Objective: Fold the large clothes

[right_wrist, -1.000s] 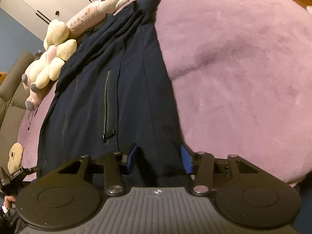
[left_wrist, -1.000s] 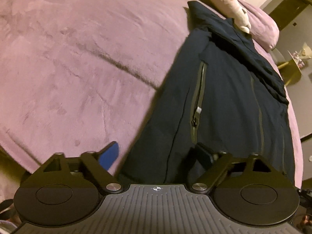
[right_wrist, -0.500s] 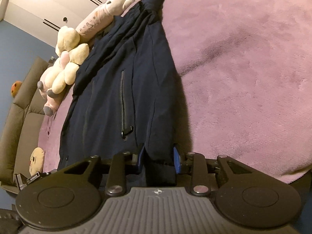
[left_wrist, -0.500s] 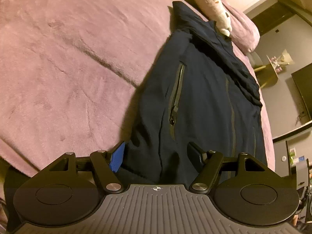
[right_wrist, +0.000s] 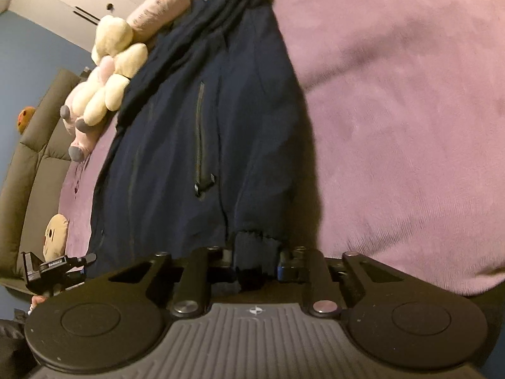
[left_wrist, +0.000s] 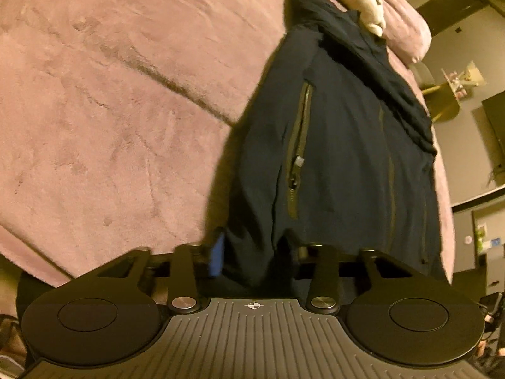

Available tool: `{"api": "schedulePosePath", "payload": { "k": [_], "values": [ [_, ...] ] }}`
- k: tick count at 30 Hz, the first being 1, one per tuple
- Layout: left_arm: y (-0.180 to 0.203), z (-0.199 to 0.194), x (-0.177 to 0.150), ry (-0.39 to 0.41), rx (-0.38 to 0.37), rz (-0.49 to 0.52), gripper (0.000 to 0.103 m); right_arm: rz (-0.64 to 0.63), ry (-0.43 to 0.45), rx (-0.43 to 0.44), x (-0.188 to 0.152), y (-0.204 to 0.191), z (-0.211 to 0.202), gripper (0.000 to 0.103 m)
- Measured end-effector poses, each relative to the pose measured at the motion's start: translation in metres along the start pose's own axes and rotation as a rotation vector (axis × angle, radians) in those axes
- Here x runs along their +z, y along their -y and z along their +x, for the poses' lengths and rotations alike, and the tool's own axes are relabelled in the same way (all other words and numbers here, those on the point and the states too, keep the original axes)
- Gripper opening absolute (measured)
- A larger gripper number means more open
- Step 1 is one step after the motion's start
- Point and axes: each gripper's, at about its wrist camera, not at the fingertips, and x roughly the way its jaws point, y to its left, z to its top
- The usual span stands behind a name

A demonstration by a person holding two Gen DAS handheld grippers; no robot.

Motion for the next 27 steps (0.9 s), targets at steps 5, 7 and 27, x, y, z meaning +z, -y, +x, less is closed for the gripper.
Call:
{"api": "schedulePosePath", "payload": {
  "k": [5, 7, 27],
  "values": [
    [0.019, -0.02, 0.009, 0.059, -0.089, -0.038, 0.023, -0.06, 0.089, 0.024, 0.011, -0.021, -0.019, 0.015],
    [0.031, -0.03, 0.019, 0.104, -0.135, -0.042, 0.022, -0.09, 0.132, 0.04, 0.021, -0.032, -0.027, 0.015],
    [0.081, 0.062, 0.239, 0.273, -0.144, -0.213, 0.022, 0.092, 0.382, 0.021, 0.248, -0.074, 0.049, 0.014]
  ]
}}
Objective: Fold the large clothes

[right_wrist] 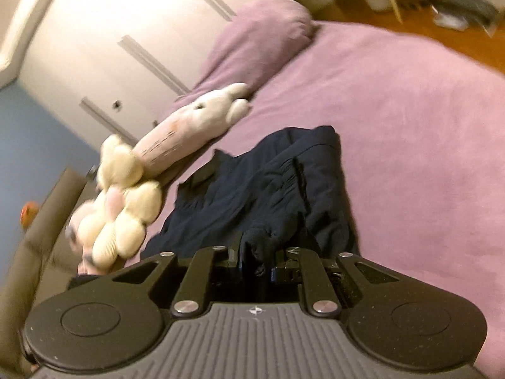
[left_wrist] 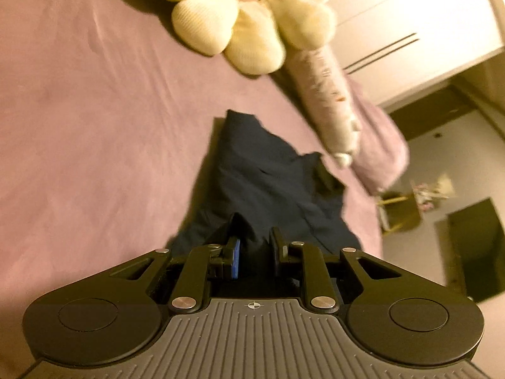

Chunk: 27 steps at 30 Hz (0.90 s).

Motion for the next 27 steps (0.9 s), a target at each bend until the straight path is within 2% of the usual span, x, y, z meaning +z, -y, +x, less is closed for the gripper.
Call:
{"api": "schedulePosePath", "payload": {
  "k": [2, 6, 8, 12, 13, 15, 16, 17, 18, 20, 21, 22, 24, 27],
  "values": [
    [-0.003, 0.029, 0.01, -0.003, 0.032, -0.029, 0.022, 0.077, -0.006, -0.017, 0.007, 0.007, 0.031, 0.015],
    [-0.015, 0.074, 0.02, -0.023, 0.093, -0.062, 0.025, 0.141, -0.042, -0.056, 0.017, 0.022, 0.078, 0.02],
    [-0.023, 0.085, 0.02, -0.022, 0.089, -0.086, 0.028, 0.162, -0.049, -0.065, 0.017, 0.032, 0.091, 0.02],
    [-0.033, 0.09, 0.022, -0.017, 0.054, -0.136, 0.029, 0.203, -0.035, -0.019, 0.015, 0.046, 0.1, 0.021],
    [-0.034, 0.087, 0.023, -0.016, 0.035, -0.147, 0.032, 0.222, -0.033, -0.004, 0.015, 0.049, 0.1, 0.023],
    [-0.034, 0.074, 0.025, 0.011, 0.002, -0.143, 0.043, 0.276, -0.034, 0.04, 0.018, 0.053, 0.094, 0.032],
    [-0.033, 0.066, 0.026, 0.034, -0.006, -0.125, 0.053, 0.284, -0.02, 0.067, 0.021, 0.053, 0.084, 0.037],
    [-0.031, 0.057, 0.027, 0.06, -0.008, -0.098, 0.062, 0.278, 0.012, 0.093, 0.025, 0.053, 0.074, 0.052],
    [-0.028, 0.047, 0.028, 0.087, -0.014, -0.054, 0.066, 0.256, 0.067, 0.107, 0.028, 0.051, 0.059, 0.068],
    [-0.022, 0.038, 0.027, 0.107, -0.021, 0.037, 0.089, 0.172, 0.181, 0.093, 0.028, 0.049, 0.032, 0.078],
    [-0.019, 0.037, 0.024, 0.104, -0.018, 0.093, 0.093, 0.108, 0.193, 0.061, 0.026, 0.046, 0.027, 0.078],
    [-0.016, 0.04, 0.02, 0.093, -0.012, 0.136, 0.096, 0.048, 0.168, 0.009, 0.024, 0.042, 0.028, 0.078],
    [-0.011, 0.051, 0.013, 0.054, 0.015, 0.202, 0.096, -0.037, 0.095, -0.046, 0.017, 0.038, 0.041, 0.078],
    [-0.005, 0.07, 0.008, 0.007, 0.065, 0.263, 0.096, -0.149, 0.05, -0.103, 0.01, 0.027, 0.064, 0.077]
  ]
}}
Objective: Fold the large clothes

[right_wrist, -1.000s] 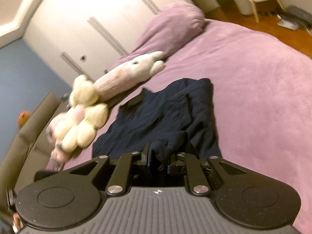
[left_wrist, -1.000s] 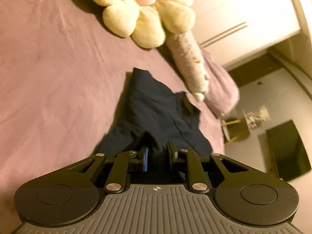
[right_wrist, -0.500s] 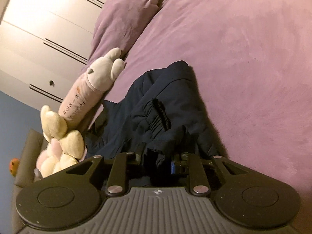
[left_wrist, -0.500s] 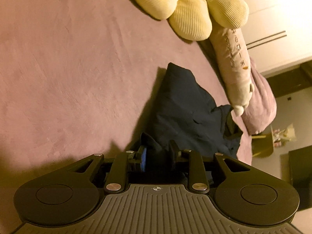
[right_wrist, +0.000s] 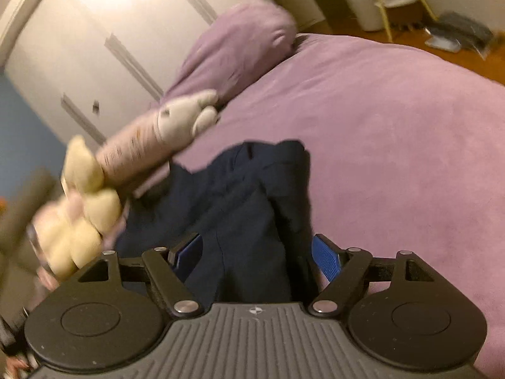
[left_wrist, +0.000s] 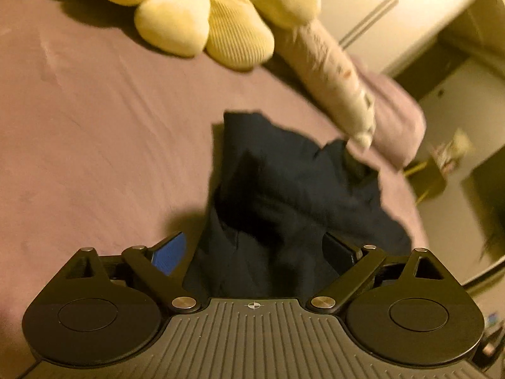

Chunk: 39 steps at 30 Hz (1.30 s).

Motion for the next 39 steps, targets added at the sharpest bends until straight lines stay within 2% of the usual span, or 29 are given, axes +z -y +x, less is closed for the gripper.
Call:
{"api": "schedulePosePath", "payload": {
  "k": [1, 2, 3, 4, 5, 6, 8, 9, 10, 13, 17, 21, 24, 27, 31, 33, 35, 36, 38, 39],
  "values": [
    [0.001, 0.007, 0.0, -0.017, 0.02, 0.016, 0.097, -0.027, -0.007, -0.01, 0.0, -0.005, 0.005, 0.076],
    [0.001, 0.011, -0.001, -0.029, 0.04, 0.023, 0.096, -0.057, -0.016, -0.017, 0.0, -0.01, 0.012, 0.071],
    [0.001, 0.016, -0.002, -0.04, 0.06, 0.031, 0.095, -0.079, -0.023, -0.023, 0.001, -0.015, 0.017, 0.058],
    [0.001, 0.018, -0.003, -0.038, 0.066, 0.037, 0.085, -0.104, -0.031, -0.039, 0.001, -0.019, 0.02, 0.053],
    [0.001, 0.019, -0.004, -0.03, 0.071, 0.037, 0.067, -0.135, -0.022, -0.063, 0.001, -0.024, 0.021, 0.044],
    [0.001, 0.018, -0.005, -0.031, 0.073, 0.031, 0.062, -0.162, -0.014, -0.069, 0.002, -0.026, 0.019, 0.03],
    [0.004, 0.015, -0.007, -0.025, 0.064, 0.027, 0.041, -0.2, 0.004, -0.097, 0.001, -0.03, 0.014, 0.012],
    [0.008, 0.011, -0.007, -0.021, 0.078, 0.045, 0.039, -0.208, 0.013, -0.092, 0.0, -0.032, 0.01, 0.009],
    [0.013, 0.008, -0.007, -0.017, 0.096, 0.066, 0.033, -0.218, 0.023, -0.093, -0.002, -0.035, 0.007, 0.009],
    [0.032, -0.013, 0.0, 0.01, 0.105, 0.118, 0.027, -0.287, 0.08, -0.101, -0.004, -0.049, -0.015, 0.008],
    [0.065, -0.047, 0.023, 0.114, 0.059, 0.164, 0.025, -0.294, 0.188, -0.035, 0.015, -0.073, -0.046, 0.007],
    [0.104, -0.062, 0.066, 0.258, 0.048, 0.163, 0.025, -0.306, 0.305, -0.014, 0.055, -0.104, -0.051, 0.007],
    [0.13, -0.048, 0.093, 0.349, 0.078, 0.176, 0.025, -0.282, 0.402, -0.036, 0.089, -0.124, -0.041, 0.007],
    [0.15, -0.015, 0.11, 0.413, 0.137, 0.199, 0.026, -0.27, 0.462, -0.091, 0.115, -0.138, -0.014, 0.008],
    [0.152, 0.056, 0.107, 0.425, 0.231, 0.236, 0.027, -0.267, 0.469, -0.187, 0.123, -0.14, 0.048, 0.008],
    [0.14, 0.096, 0.096, 0.397, 0.268, 0.246, 0.027, -0.27, 0.432, -0.262, 0.114, -0.132, 0.086, 0.008],
    [0.125, 0.124, 0.085, 0.38, 0.27, 0.246, 0.031, -0.283, 0.381, -0.328, 0.102, -0.119, 0.123, 0.008],
    [0.115, 0.136, 0.078, 0.387, 0.291, 0.243, 0.034, -0.287, 0.357, -0.362, 0.095, -0.11, 0.139, 0.008],
    [0.102, 0.153, 0.064, 0.402, 0.329, 0.251, 0.054, -0.302, 0.324, -0.412, 0.082, -0.097, 0.162, 0.008],
    [0.095, 0.16, 0.062, 0.402, 0.345, 0.252, 0.061, -0.293, 0.311, -0.427, 0.076, -0.089, 0.171, 0.009]
  ]
}}
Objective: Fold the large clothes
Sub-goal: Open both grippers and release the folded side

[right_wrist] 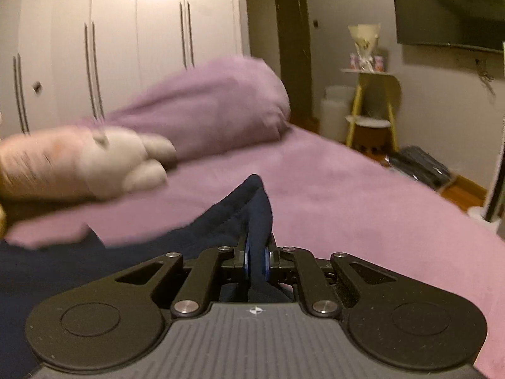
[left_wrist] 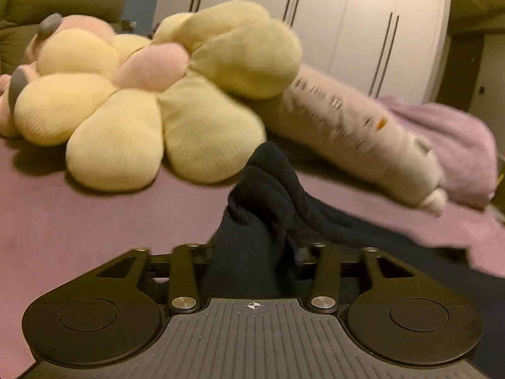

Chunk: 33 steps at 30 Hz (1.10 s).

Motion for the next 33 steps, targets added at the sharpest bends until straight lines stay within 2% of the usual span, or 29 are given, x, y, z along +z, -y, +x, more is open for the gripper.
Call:
{"api": "schedulePosePath", "payload": {
  "k": [1, 2, 5, 7, 10, 13, 14, 15, 17, 18, 20, 22, 24, 26, 27, 29, 30, 31, 33],
  "values": [
    [-0.006, 0.006, -0.008, -0.014, 0.01, -0.02, 0.07, 0.019, -0.017, 0.002, -0.006, 0.003, 0.006, 0.01],
    [-0.014, 0.012, -0.014, -0.034, 0.001, -0.064, 0.074, 0.036, -0.028, 0.006, -0.01, 0.006, 0.011, 0.012],
    [-0.032, 0.02, -0.021, -0.033, -0.039, -0.157, 0.08, 0.071, -0.057, 0.031, -0.022, 0.013, 0.026, 0.014],
    [-0.035, 0.016, -0.028, -0.022, -0.045, -0.176, 0.084, 0.097, -0.06, 0.044, -0.03, 0.015, 0.033, 0.015],
    [-0.034, 0.015, -0.025, -0.026, -0.029, -0.176, 0.089, 0.111, -0.062, 0.047, -0.034, 0.016, 0.034, 0.016],
    [-0.038, 0.002, -0.016, -0.042, -0.003, -0.178, 0.092, 0.149, -0.055, 0.055, -0.028, 0.023, 0.025, 0.033],
    [-0.041, -0.006, -0.011, -0.047, 0.013, -0.175, 0.092, 0.181, -0.059, 0.058, -0.024, 0.03, 0.019, 0.044],
    [-0.043, -0.017, -0.008, -0.038, 0.039, -0.156, 0.092, 0.209, -0.05, 0.062, -0.018, 0.035, 0.01, 0.046],
    [-0.043, -0.044, -0.002, -0.006, 0.063, -0.089, 0.092, 0.207, 0.02, 0.059, -0.004, 0.039, -0.014, 0.047],
    [-0.04, -0.058, 0.001, 0.02, 0.039, -0.072, 0.092, 0.183, 0.08, 0.065, 0.002, 0.037, -0.031, 0.047],
    [-0.021, -0.075, 0.006, 0.055, -0.048, -0.045, 0.093, 0.115, 0.146, 0.099, 0.008, 0.02, -0.053, 0.045],
    [0.01, -0.077, 0.011, 0.074, -0.115, 0.045, 0.096, 0.033, 0.113, 0.175, 0.012, -0.014, -0.057, 0.032],
    [0.037, -0.069, 0.01, 0.086, -0.13, 0.133, 0.096, -0.04, 0.028, 0.261, 0.008, -0.05, -0.048, 0.02],
    [0.052, -0.047, 0.001, 0.041, -0.128, 0.192, 0.096, -0.095, -0.035, 0.299, 0.0, -0.075, -0.034, 0.014],
    [0.054, -0.034, -0.006, 0.016, -0.1, 0.21, 0.096, -0.117, -0.055, 0.298, -0.007, -0.083, -0.027, 0.014],
    [0.047, -0.014, -0.023, -0.032, -0.08, 0.207, 0.096, -0.151, -0.083, 0.27, -0.022, -0.088, -0.014, 0.014],
    [0.037, -0.007, -0.029, -0.045, -0.109, 0.157, 0.097, -0.145, -0.109, 0.257, -0.033, -0.084, -0.004, 0.01],
    [0.03, -0.006, -0.032, -0.034, -0.128, 0.12, 0.096, -0.115, -0.126, 0.261, -0.043, -0.078, 0.004, 0.009],
    [0.023, -0.003, -0.037, -0.006, -0.146, 0.089, 0.097, -0.101, -0.095, 0.269, -0.053, -0.076, 0.011, 0.008]
  ]
}}
